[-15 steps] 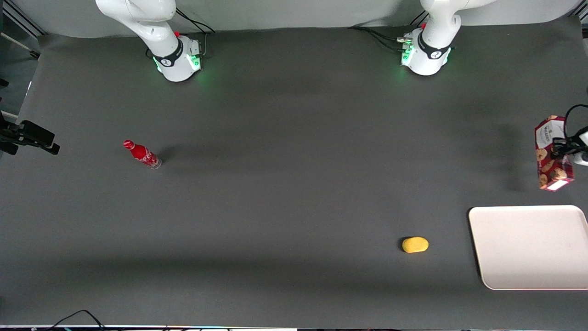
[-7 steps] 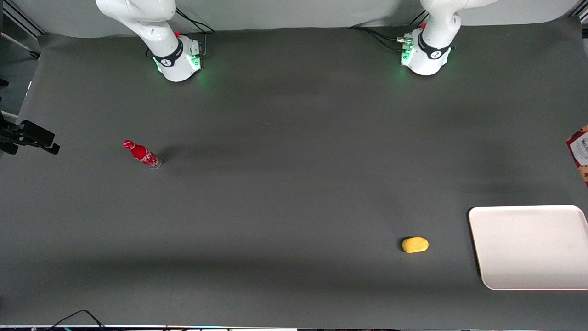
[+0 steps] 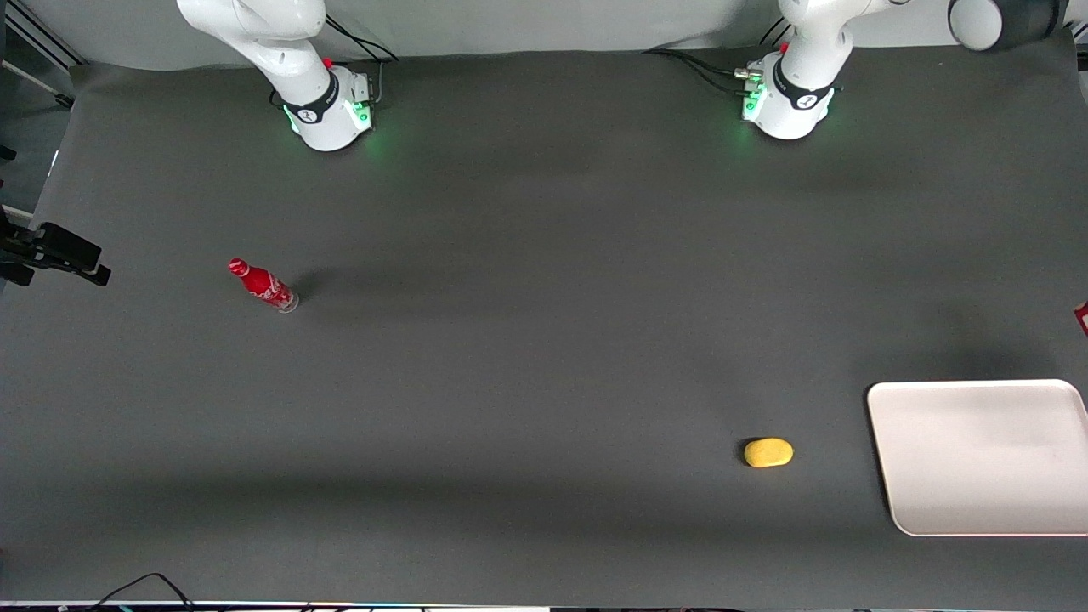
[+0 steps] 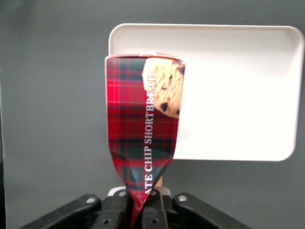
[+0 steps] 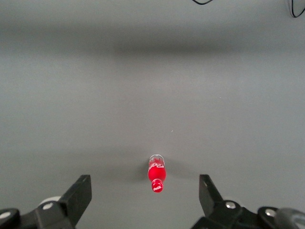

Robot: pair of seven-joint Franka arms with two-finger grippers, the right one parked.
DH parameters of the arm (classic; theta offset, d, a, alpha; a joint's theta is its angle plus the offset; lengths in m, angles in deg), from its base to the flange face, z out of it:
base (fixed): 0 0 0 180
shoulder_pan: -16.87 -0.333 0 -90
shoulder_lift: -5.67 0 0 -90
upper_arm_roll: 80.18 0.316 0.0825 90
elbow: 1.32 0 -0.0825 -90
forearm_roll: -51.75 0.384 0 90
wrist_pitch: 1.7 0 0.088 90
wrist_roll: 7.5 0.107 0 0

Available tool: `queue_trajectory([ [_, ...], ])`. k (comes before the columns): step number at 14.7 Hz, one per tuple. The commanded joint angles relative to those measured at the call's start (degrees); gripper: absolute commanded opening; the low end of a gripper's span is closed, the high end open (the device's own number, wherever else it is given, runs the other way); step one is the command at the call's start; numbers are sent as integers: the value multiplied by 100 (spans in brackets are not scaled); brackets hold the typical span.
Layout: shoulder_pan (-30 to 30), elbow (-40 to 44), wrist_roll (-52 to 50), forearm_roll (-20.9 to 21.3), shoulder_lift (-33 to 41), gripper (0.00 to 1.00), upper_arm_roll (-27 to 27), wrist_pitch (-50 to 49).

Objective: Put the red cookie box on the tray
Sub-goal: 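Carry the held cookie box over the white tray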

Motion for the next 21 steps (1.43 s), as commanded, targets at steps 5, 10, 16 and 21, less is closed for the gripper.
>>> queue_trajectory([
  [5,-89,842,-34,-171,-1260,0,-40,1374],
  [10,-123,833,10,-294,-1796,0,-40,1604],
  [16,-115,781,203,-303,-1928,0,-93,1947],
  [21,-115,754,256,-330,-1972,30,-128,1973],
])
